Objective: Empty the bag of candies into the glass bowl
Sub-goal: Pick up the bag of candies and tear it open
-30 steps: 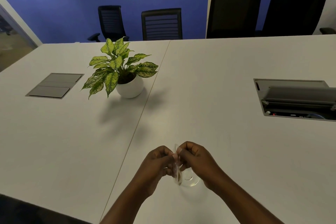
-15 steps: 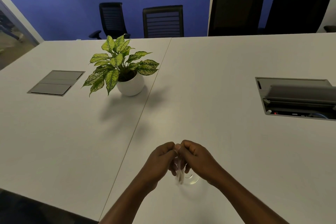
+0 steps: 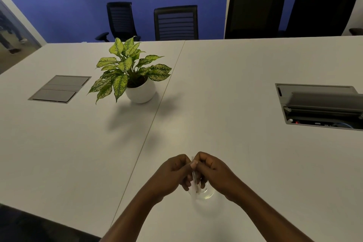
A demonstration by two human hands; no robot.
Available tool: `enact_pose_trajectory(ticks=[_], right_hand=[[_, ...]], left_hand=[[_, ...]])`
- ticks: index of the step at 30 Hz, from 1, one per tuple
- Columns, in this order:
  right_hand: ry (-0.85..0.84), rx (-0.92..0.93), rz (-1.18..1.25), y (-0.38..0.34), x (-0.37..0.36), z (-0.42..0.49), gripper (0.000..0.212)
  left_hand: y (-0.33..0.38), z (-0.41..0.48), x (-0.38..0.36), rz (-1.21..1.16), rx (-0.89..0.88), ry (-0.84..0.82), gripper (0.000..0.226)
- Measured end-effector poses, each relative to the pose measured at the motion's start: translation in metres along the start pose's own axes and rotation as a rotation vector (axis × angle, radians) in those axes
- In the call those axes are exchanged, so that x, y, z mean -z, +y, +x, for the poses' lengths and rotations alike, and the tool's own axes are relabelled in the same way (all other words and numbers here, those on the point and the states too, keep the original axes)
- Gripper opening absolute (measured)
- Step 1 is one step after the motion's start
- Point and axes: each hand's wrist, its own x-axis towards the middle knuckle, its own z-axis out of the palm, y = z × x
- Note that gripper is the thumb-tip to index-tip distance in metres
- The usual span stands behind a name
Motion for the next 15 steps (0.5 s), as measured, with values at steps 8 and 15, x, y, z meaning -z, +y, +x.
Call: enact_pose_trajectory(ticks=[8, 15], right_hand=[[0.014, 0.011, -0.053, 0.006, 0.004, 0.005, 0.023], [0.075, 0.059, -0.052, 0.012, 0.007, 0.013, 0.022]], left_hand=[[0.005, 0.005, -0.001, 0.161, -0.007, 0.059, 0.028], [0.007, 0.007, -0.013, 0.336, -0.082, 0.158, 0.027]])
